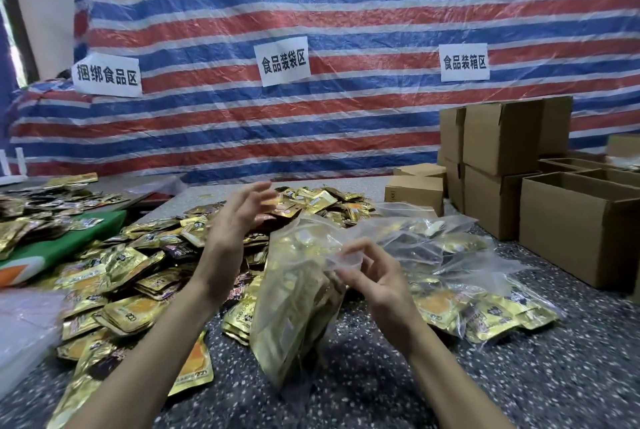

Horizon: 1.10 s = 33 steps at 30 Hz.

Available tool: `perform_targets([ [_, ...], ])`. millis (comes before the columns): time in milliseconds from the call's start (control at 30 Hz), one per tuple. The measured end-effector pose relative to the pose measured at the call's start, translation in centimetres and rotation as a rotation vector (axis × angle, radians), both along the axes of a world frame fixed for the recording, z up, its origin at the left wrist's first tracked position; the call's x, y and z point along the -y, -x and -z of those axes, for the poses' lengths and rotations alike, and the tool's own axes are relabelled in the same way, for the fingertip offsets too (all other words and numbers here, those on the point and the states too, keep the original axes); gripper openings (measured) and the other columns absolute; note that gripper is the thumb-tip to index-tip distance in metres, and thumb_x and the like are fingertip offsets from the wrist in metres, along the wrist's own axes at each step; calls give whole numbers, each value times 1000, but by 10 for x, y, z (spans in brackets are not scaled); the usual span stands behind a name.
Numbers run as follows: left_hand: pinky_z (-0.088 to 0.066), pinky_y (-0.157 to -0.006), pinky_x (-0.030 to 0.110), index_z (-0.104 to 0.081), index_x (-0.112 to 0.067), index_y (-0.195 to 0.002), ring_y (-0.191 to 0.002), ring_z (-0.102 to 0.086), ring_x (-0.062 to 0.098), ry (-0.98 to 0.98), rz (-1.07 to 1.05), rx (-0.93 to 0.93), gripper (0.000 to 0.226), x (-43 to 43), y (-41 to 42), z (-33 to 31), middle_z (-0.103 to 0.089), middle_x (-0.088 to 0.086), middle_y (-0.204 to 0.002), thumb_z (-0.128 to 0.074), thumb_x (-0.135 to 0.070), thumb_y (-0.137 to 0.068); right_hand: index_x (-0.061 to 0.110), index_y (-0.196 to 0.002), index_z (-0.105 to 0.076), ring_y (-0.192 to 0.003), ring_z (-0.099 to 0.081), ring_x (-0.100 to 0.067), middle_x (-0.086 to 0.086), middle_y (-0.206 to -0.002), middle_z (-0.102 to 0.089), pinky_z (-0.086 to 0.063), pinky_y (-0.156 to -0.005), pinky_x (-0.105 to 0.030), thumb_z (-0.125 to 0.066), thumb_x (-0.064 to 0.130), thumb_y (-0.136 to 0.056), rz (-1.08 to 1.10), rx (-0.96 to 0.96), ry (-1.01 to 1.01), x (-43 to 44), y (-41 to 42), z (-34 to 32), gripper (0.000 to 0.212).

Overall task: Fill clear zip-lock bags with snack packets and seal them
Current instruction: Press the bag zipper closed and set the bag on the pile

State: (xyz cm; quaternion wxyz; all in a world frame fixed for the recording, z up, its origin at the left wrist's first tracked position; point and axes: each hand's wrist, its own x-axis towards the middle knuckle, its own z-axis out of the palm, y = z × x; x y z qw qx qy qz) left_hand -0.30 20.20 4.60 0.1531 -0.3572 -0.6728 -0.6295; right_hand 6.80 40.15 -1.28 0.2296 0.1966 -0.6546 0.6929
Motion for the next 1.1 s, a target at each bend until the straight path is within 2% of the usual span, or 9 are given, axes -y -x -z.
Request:
perform_targets([
  [67,-46,-99,40,-58,-20,-129,-114,-63,11,1,116,224,53,-5,12,23,-69,-3,-122,-37,-53,-93,24,-86,-68,-95,-66,-32,-16,-101,-70,-57,-86,-45,-66,10,-81,-46,18,77,0,0,0,15],
  [167,-56,-68,29,-77,-20,-102,-81,-71,19,21,240,441,29,-11,15,72,-74,9,-97,-51,-33,-97,24,-94,-68,-107,-68,-34,-19,-113,-69,-58,-86,-42,-69,15,-80,-92,50,159,2,5,2,16],
  [400,-48,-55,24,-77,-7,-83,-63,-64,17,-40,-73,302,31,-15,17,98,-73,16,-76,-61,-31,-94,38,-131,-58,-117,-65,-24,2,-125,-68,-57,-91,-39,-83,29,-74,-55,42,75,-2,12,9,63],
  [500,-38,-56,34,-64,3,-69,-58,-49,23,-81,-121,285,54,-13,14,99,-57,26,-64,-60,-46,-92,33,-108,-73,-105,-71,-25,-2,-112,-73,-61,-84,-43,-81,31,-78,75,26,124,4,12,8,30],
  [600,-35,-51,26,-52,-16,-50,-48,-39,18,-130,-70,250,55,-8,9,90,-43,8,-50,-58,-52,-91,23,-90,-73,-91,-73,-34,-15,-100,-75,-62,-71,-39,-70,18,-81,123,-7,216,4,11,8,10],
  [667,-44,-52,23,-62,-17,-56,-51,-49,18,-129,-37,192,48,-6,6,83,-54,4,-56,-60,-56,-84,21,-88,-68,-87,-72,-39,-19,-96,-74,-62,-68,-42,-66,20,-85,147,-31,220,4,10,6,3],
  [800,-56,-73,24,-70,-23,-109,-84,-68,15,-164,53,202,53,-5,2,77,-71,10,-95,-76,-59,-70,21,-93,-65,-91,-69,-48,-25,-100,-70,-61,-72,-56,-61,29,-89,201,-25,206,6,12,8,10],
  [933,-53,-64,20,-78,-31,-90,-75,-63,16,-214,11,146,15,-4,-2,70,-69,16,-87,-70,-37,-78,21,-100,-67,-97,-71,-36,-16,-106,-73,-61,-77,-42,-66,26,-87,104,-33,173,8,12,12,14],
  [1100,-49,-66,16,-72,-21,-75,-69,-60,8,-276,-43,93,19,2,0,69,-66,-2,-71,-65,-30,-90,24,-93,-67,-93,-70,-35,-12,-97,-75,-58,-81,-49,-74,25,-80,149,-23,170,9,13,12,14],
])
